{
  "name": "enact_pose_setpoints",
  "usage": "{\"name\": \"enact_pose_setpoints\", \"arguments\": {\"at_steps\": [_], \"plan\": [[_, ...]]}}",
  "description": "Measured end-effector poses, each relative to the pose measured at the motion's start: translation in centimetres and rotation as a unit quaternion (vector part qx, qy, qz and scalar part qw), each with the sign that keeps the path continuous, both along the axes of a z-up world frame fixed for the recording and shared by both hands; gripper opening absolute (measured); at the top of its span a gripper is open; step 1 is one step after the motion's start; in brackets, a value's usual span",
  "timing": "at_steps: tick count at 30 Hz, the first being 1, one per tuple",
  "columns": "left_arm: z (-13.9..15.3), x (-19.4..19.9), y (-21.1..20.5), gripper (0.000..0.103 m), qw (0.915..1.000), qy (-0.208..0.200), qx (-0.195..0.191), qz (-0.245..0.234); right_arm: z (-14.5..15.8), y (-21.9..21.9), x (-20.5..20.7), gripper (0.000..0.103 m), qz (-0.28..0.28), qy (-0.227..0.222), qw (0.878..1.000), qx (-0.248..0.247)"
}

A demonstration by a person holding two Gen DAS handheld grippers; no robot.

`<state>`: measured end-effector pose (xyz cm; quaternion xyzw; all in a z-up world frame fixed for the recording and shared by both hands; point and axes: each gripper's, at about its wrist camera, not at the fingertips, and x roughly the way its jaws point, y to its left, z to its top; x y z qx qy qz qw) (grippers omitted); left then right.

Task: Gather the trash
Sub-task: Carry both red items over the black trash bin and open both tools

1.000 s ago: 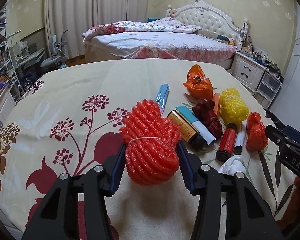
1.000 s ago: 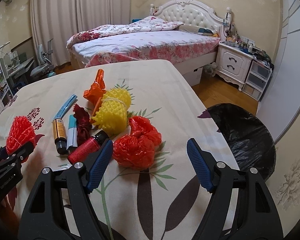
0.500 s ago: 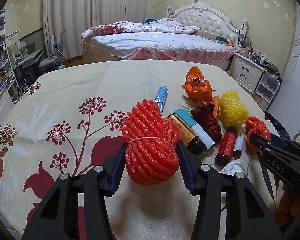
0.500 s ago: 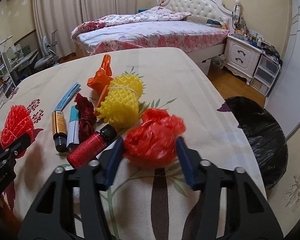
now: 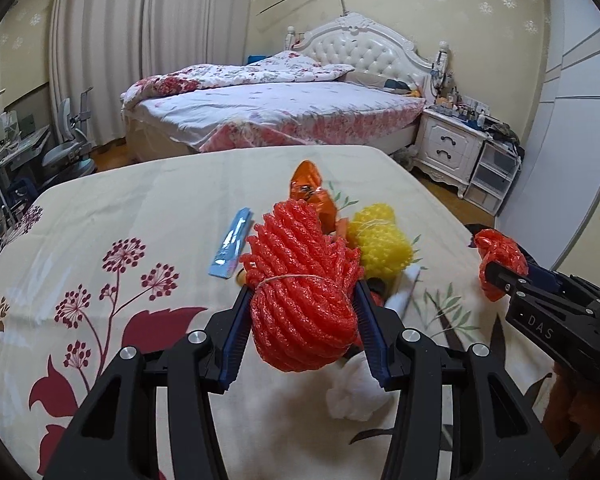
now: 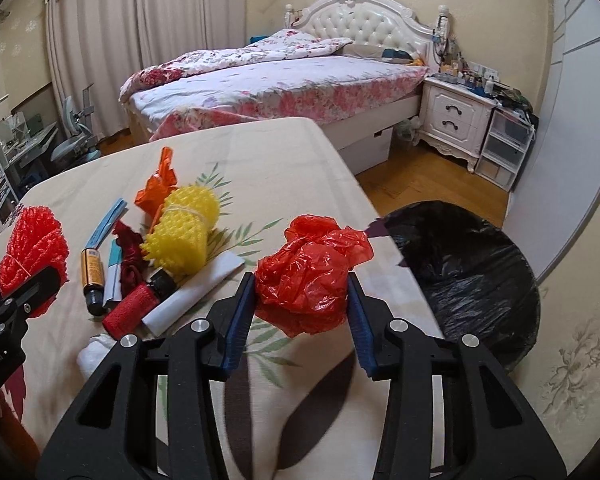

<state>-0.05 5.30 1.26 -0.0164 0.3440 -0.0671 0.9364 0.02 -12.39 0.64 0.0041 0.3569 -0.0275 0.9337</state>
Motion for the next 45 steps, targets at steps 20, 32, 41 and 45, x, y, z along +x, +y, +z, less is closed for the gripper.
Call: {"name": "enact_pose_setpoints", "arguments": {"at_steps": [20, 32, 41, 45], "plan": [[0.7, 4.5, -14.9, 0.050, 0.9893, -0.023, 0.008, -0.144, -0.7, -11.9, 1.5, 0.043, -0.117, -0.017, 0.993, -0.009], [-1.9, 7.9, -19.9, 0.050, 0.9862, 0.001, 0.025, -0.164, -2.2, -15.3, 3.0, 0.043, -0.154, -0.007, 0.988, 0.005], [-3.1, 9.9, -22.4, 0.050, 0.9841, 0.015, 0.041, -0.172, -3.2, -16.5, 4.0, 0.043, -0.168, 0.001, 0.986, 0.005], [-3.5, 10.4, -23.0, 0.056, 0.9830, 0.023, 0.048, -0.176, -3.5, -17.2, 4.2, 0.044, -0.176, 0.004, 0.984, 0.009]]}}
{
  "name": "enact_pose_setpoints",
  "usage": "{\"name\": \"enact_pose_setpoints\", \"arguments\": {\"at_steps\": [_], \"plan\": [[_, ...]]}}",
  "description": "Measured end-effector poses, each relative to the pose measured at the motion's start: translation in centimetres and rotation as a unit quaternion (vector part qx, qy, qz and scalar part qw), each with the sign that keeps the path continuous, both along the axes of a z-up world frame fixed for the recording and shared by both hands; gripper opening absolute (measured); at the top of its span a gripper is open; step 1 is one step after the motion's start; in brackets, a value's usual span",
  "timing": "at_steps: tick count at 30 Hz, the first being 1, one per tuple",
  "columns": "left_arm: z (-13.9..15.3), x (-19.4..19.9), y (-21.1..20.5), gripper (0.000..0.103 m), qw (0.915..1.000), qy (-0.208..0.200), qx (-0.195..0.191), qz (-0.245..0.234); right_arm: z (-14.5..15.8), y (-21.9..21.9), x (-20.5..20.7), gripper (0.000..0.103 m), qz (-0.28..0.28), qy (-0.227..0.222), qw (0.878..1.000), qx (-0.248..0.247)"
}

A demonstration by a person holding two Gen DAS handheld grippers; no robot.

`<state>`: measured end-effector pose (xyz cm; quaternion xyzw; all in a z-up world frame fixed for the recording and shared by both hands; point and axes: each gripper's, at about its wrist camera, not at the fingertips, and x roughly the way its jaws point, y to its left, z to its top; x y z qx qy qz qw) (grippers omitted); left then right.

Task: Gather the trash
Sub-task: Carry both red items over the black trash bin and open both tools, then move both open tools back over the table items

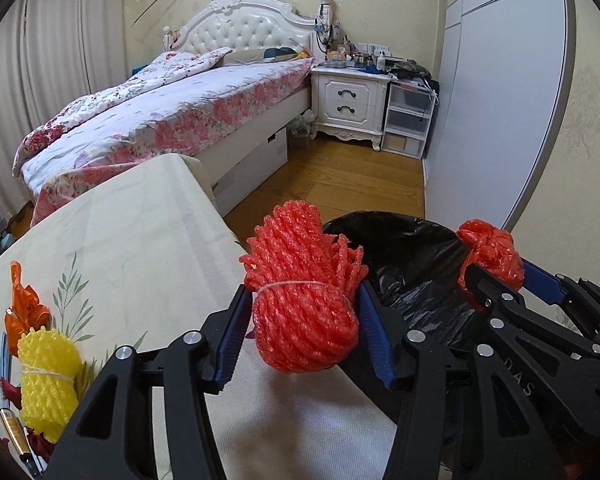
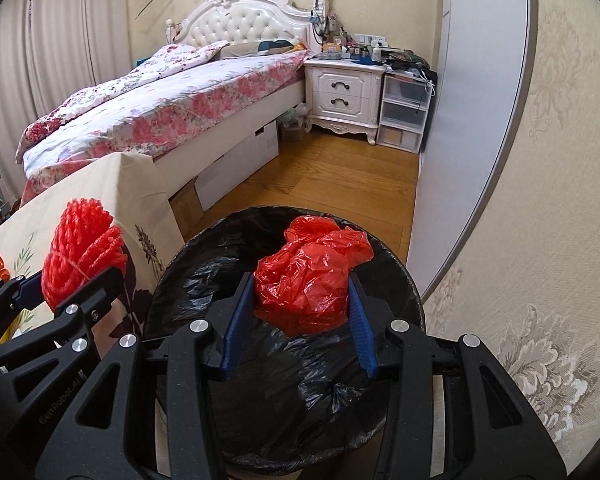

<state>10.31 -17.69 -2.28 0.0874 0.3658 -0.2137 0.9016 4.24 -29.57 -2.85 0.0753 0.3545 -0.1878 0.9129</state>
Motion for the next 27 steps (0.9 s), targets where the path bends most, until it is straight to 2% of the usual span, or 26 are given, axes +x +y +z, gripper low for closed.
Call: {"name": "enact_pose_setpoints", "arguments": {"at_steps": [1, 3, 11, 18, 27], "plan": [[0.0, 0.1, 0.0, 0.058, 1.0000, 0.001, -0.001, 0.000, 0.0, -0.1, 0.0, 0.046, -0.001, -0.001, 1.000, 0.002], [0.1, 0.1, 0.0, 0.069, 1.0000, -0.002, -0.003, 0.004, -0.1, -0.3, 0.1, 0.050, -0.004, -0.002, 1.000, 0.006], [0.2, 0.2, 0.0, 0.078, 0.9999, -0.002, -0.008, 0.014, 0.1, -0.7, 0.0, 0.053, -0.015, -0.004, 1.000, 0.001], [0.8, 0.1, 0.6, 0.079, 0.9996, 0.000, -0.015, 0.023, 0.6, -0.9, -0.6, 0.055, -0.021, -0.006, 1.000, -0.001], [2.6, -2.0, 3.3, 0.079, 0.9992, -0.021, -0.008, 0.033, 1.4, 1.0, -1.6, 0.061, -0.002, -0.012, 1.000, -0.003]]}}
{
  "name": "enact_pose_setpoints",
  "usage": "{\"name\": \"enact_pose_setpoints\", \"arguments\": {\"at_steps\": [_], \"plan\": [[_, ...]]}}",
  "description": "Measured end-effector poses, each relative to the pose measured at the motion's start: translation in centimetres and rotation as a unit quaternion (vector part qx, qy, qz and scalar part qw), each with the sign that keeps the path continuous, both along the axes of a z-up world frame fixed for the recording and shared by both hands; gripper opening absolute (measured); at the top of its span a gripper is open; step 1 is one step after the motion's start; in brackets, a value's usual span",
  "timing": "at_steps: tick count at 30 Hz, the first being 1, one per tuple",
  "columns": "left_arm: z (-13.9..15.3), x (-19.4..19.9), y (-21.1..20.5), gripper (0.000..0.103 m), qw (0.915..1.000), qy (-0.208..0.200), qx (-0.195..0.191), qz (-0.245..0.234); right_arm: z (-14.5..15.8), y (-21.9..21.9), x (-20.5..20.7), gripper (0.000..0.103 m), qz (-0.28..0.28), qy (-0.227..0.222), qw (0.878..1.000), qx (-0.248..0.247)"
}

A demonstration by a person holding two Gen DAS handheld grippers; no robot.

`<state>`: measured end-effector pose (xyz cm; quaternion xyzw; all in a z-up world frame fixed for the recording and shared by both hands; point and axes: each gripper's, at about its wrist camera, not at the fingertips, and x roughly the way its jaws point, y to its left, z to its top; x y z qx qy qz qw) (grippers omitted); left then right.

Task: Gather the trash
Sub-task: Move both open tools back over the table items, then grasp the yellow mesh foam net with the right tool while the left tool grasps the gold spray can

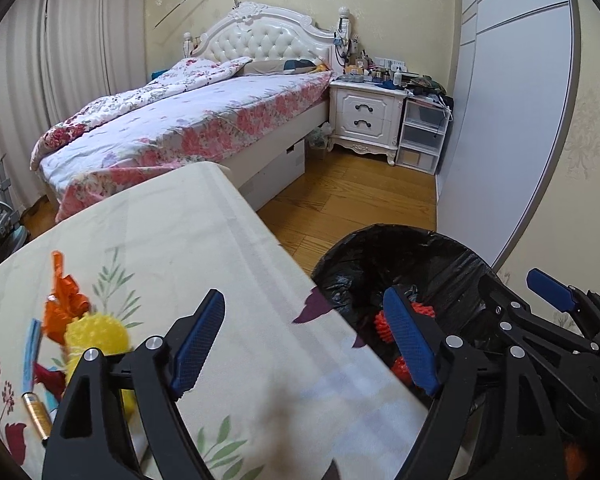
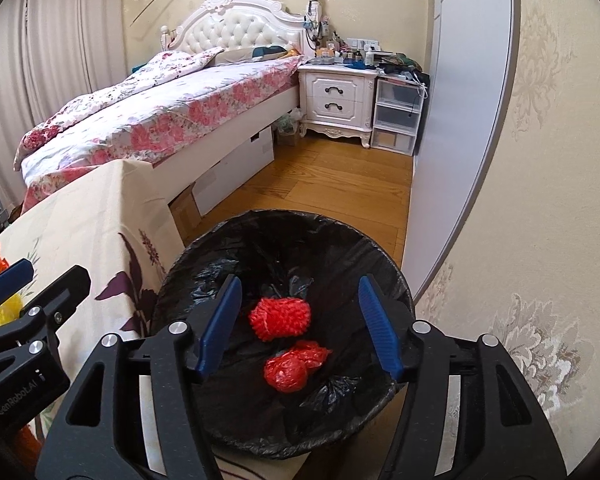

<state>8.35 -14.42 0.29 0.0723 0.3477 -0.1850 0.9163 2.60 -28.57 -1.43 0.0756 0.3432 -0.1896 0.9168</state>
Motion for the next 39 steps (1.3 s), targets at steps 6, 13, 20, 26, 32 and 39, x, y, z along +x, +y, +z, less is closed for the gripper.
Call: {"name": "enact_pose_setpoints", "arguments": {"at_steps": [6, 13, 20, 26, 32, 39], "plan": [[0.8, -1.3, 3.4, 0.079, 0.9997, -0.002, 0.000, 0.026, 0.4, 2.8, -0.6, 0.061, 0.031, 0.001, 1.000, 0.000], [1.4, -2.0, 8.2, 0.079, 0.9972, -0.004, 0.003, 0.075, 0.7, 6.7, -0.4, 0.061, 0.081, 0.003, 0.997, 0.002], [1.5, -2.4, 13.9, 0.079, 0.9908, -0.003, 0.002, 0.136, 1.2, 11.5, 0.5, 0.061, 0.136, 0.002, 0.991, 0.003], [1.2, -2.8, 18.7, 0.079, 0.9820, -0.002, 0.006, 0.189, 1.7, 15.8, 1.6, 0.061, 0.188, -0.001, 0.982, 0.002], [0.7, -3.2, 23.3, 0.079, 0.9708, 0.002, 0.011, 0.240, 2.0, 19.8, 2.7, 0.061, 0.230, -0.002, 0.973, -0.001], [-0.2, -4.2, 27.5, 0.079, 0.9596, 0.013, 0.005, 0.281, 1.5, 23.4, 3.7, 0.061, 0.265, 0.008, 0.964, -0.005]]}}
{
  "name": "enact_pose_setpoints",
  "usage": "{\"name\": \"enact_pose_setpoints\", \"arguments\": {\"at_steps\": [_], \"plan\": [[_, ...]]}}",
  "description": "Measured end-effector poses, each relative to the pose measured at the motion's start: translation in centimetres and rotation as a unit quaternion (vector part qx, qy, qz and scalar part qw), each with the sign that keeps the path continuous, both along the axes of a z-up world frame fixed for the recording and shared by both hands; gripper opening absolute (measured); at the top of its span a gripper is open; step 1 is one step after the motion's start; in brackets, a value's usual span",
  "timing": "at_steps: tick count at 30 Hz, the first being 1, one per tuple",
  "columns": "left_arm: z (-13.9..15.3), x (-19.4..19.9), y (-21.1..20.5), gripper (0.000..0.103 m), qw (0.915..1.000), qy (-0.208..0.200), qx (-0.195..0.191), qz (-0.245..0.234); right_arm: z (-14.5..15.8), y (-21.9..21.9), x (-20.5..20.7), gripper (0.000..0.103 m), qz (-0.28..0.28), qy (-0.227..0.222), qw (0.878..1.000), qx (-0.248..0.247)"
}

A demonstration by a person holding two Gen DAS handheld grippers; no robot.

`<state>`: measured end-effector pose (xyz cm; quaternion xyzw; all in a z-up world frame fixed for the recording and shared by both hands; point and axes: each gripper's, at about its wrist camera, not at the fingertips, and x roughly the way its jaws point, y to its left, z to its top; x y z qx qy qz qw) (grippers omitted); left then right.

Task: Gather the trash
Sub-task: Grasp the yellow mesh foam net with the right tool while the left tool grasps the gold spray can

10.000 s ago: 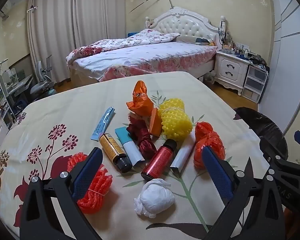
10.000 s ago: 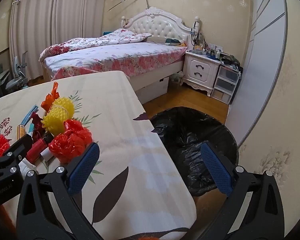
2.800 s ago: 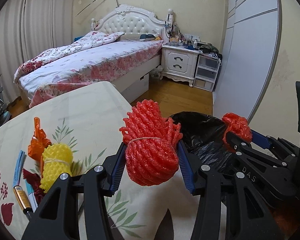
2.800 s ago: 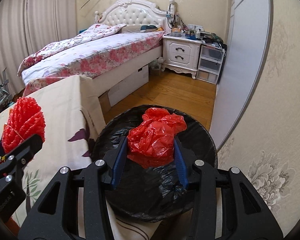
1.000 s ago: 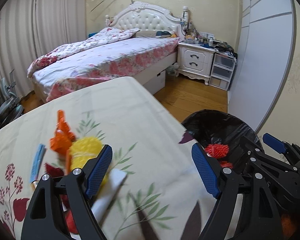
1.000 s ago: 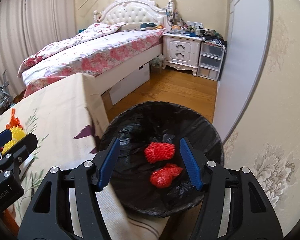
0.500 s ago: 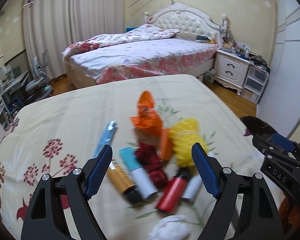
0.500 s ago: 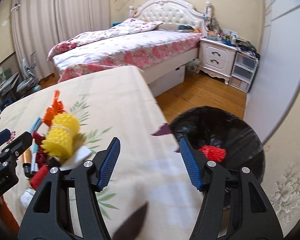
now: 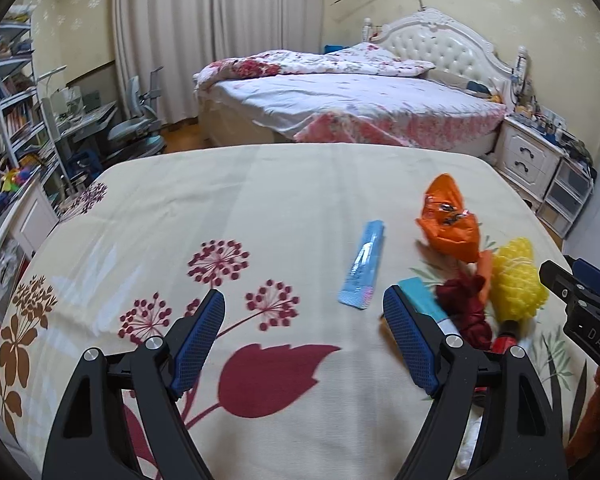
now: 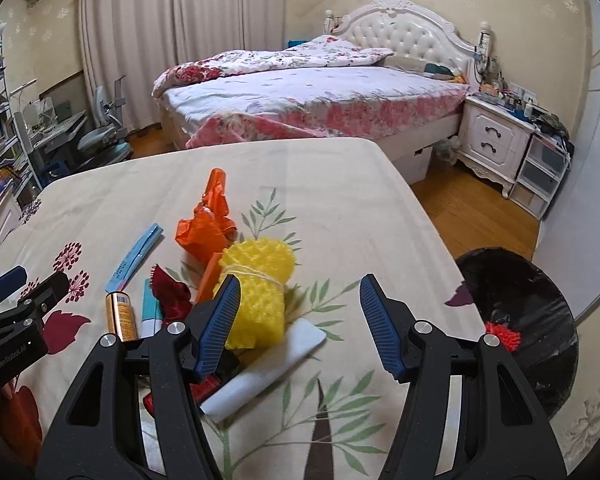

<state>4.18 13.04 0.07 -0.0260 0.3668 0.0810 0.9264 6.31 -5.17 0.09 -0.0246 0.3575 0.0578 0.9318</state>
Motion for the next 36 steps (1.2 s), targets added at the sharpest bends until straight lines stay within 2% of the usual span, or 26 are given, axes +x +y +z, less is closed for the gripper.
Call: {"name": "enact_pose_setpoints", "arguments": {"at_steps": [6, 15, 17, 18, 22, 36], "plan": [[-0.4, 0.0, 1.1, 0.079, 0.9999, 0.004, -0.010, 0.003, -1.0, 1.6, 1.2, 0.061, 0.011, 0.018, 1.000, -0.006], [-0.9, 0.2, 0.6, 0.079, 0.9996, 0.012, -0.023, -0.010, -1.9, 2.2, 1.3, 0.060, 0.024, 0.041, 0.999, 0.007], [-1.1, 0.3, 0.5, 0.079, 0.9995, 0.015, -0.025, -0.013, -2.1, 2.4, 1.2, 0.054, 0.026, 0.043, 0.999, 0.008], [-1.1, 0.3, 0.4, 0.079, 0.9995, 0.016, -0.025, -0.014, -2.1, 2.4, 1.2, 0.047, 0.029, 0.045, 0.999, 0.010], [-1.2, 0.4, 0.0, 0.079, 0.9994, 0.017, -0.025, -0.018, -2.0, 2.4, 1.0, 0.042, 0.033, 0.044, 0.998, 0.017], [-1.4, 1.2, -3.2, 0.079, 0.9982, 0.026, -0.022, -0.049, -1.0, -2.2, 0.3, 0.041, -0.020, 0.020, 0.999, 0.015]]}}
